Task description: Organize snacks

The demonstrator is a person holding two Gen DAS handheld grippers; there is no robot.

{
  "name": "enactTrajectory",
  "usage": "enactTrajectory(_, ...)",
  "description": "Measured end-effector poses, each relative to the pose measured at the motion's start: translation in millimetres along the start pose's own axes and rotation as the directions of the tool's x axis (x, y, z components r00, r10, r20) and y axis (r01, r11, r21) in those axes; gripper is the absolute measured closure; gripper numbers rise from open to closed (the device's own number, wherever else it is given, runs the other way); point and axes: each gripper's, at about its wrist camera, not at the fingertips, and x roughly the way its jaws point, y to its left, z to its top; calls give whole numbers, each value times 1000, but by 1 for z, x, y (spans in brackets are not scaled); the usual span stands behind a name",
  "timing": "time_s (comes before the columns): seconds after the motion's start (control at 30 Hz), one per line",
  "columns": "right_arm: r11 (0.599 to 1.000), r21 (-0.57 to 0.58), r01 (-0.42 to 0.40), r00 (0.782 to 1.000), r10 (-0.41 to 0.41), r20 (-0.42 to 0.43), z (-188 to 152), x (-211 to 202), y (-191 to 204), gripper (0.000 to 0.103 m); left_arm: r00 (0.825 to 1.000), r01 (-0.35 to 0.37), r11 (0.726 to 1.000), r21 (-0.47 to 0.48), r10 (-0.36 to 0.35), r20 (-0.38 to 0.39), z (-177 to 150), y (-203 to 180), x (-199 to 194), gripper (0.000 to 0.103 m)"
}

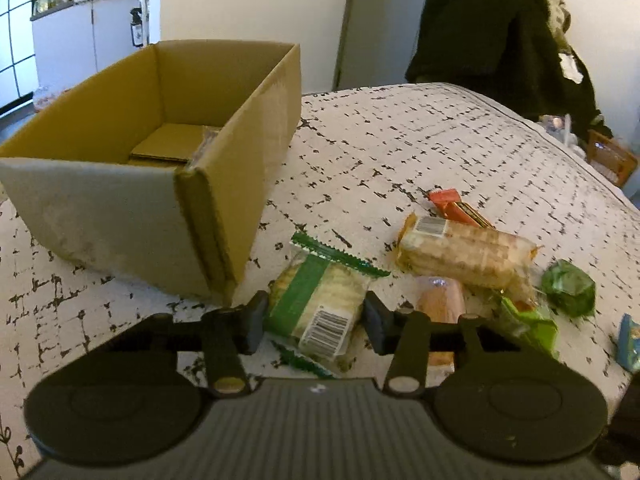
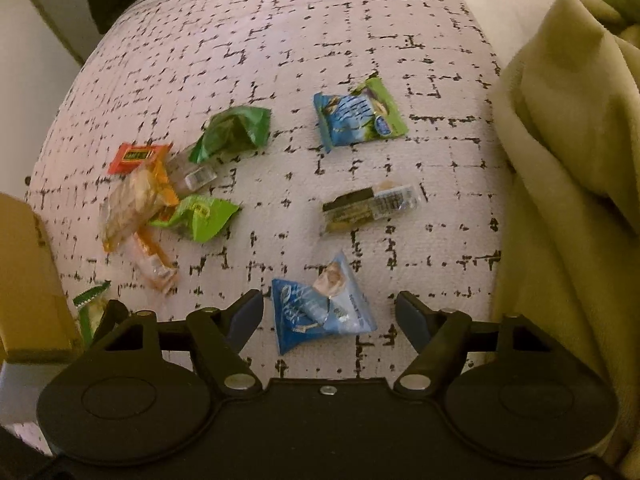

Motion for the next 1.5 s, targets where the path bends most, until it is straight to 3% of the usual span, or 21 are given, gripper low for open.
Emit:
enactTrajectory(0.2, 994, -102, 38, 999, -37, 8, -7, 3, 11, 27, 1000, 25, 1000, 4, -25, -14, -6, 11, -19, 55)
enactTrajectory(0.27, 991, -126, 52, 999, -51, 14, -9, 3, 13, 33, 1000, 22, 1000, 17, -22, -6, -8, 15, -27, 55)
enactTrajectory(0.33, 981, -170, 89, 996, -86, 28, -13, 2, 16, 49, 1000, 16, 1000, 26, -16, -4, -9, 20, -33, 55)
enactTrajectory(0.4, 969, -219, 111, 994, -103, 43, -17, -1, 21, 55, 1000, 21, 999, 33, -21, -7, -10, 27, -37, 55)
enactTrajectory(0.53, 975, -219, 20, 1000, -15, 23, -22, -16, 19, 93, 1000, 30, 999, 37, -30, -8, -13, 37, -51, 56)
enactTrajectory(0.6, 976, -216, -32, 999, 38, 24, -25, -25, 19, 103, 998, 56, 998, 43, -56, -10, -12, 39, -59, 56)
enactTrajectory(0.77, 973, -201, -115, 991, 128, 49, -27, -44, 18, 103, 996, 86, 995, 58, -87, 17, -8, 47, -81, 56)
enactTrajectory(1.0, 960, -108, -259, 963, 266, 52, -24, -58, 3, 103, 994, 103, 994, 48, -105, 42, 1, 66, -102, 56)
enactTrajectory(1.27, 972, -24, -236, 969, 237, 70, -14, -55, -7, 100, 991, 113, 993, 29, -115, 75, 10, 92, -118, 56)
enactTrajectory(1.3, 975, -10, -223, 973, 223, 67, -11, -53, -8, 87, 990, 111, 993, 27, -113, 79, 11, 94, -120, 56)
enactTrajectory(1.33, 979, 8, -204, 978, 203, 56, -7, -50, -10, 58, 990, 111, 994, 24, -112, 82, 12, 96, -122, 56)
enactTrajectory(1.4, 982, 51, -181, 982, 178, 62, -2, -45, -16, 29, 989, 115, 993, 24, -117, 94, 16, 100, -126, 56)
enactTrajectory(1.5, 990, 48, -135, 989, 132, 69, 5, -38, -16, 30, 985, 124, 992, 27, -127, 117, 21, 105, -132, 56)
